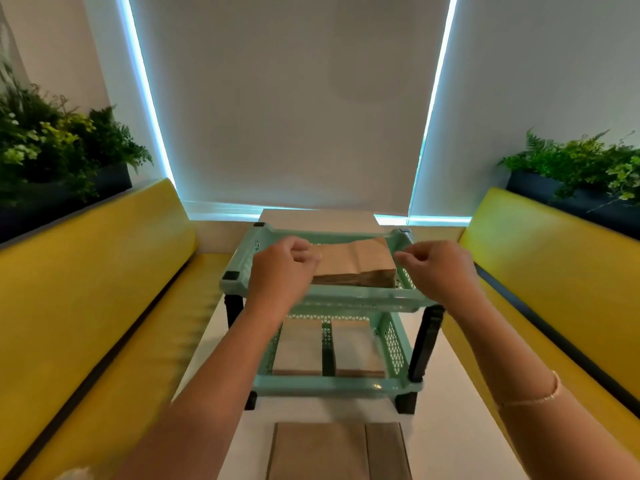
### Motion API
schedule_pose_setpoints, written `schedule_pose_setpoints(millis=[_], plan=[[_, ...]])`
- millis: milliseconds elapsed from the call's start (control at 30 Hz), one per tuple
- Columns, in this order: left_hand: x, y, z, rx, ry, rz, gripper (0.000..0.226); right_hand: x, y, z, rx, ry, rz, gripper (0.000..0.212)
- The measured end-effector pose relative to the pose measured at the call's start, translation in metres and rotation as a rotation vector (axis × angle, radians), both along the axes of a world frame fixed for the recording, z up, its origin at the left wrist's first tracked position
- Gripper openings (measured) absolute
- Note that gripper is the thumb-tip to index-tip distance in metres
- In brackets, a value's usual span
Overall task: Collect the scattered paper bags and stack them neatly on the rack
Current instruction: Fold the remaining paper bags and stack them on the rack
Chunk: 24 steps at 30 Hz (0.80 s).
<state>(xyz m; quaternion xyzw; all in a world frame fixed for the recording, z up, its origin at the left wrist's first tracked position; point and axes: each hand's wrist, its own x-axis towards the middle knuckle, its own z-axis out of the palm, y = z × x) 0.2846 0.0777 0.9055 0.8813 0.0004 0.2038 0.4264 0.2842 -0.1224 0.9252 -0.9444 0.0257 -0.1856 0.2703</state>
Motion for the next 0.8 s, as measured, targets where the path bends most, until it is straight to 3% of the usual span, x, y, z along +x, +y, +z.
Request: schedule_pose_setpoints(millis=[67, 167, 267, 367, 500, 800], plan=[[-0.036, -0.004, -0.023, -0.068, 0.081, -0.111, 0.013, -0.04, -0.002, -0.023, 0.107, 0.106, 0.066, 0.022], [-0.067, -0.008, -0.077, -0.056, 0.336, -0.22, 0.013, -0.071, -0.009, -0.079, 0.098, 0.361, 0.081, 0.021], [-0.078, -0.014, -0.134, 0.105, 0.596, -0.258, 0.027, -0.083, -0.017, -0.143, 0.058, 0.601, -0.021, 0.029], [-0.088, -0.016, -0.171, 0.338, 0.695, -0.229, 0.037, -0.099, -0.018, -0.197, 0.043, 0.758, -0.11, 0.036], [-0.097, -0.016, -0.201, 0.495, 0.793, -0.234, 0.044, -0.113, -0.007, -0.234, 0.043, 0.736, -0.153, 0.033], [-0.107, -0.018, -0.224, 0.619, 0.677, -0.187, 0.035, -0.131, 0.026, -0.24, -0.055, 0.503, -0.14, 0.022]])
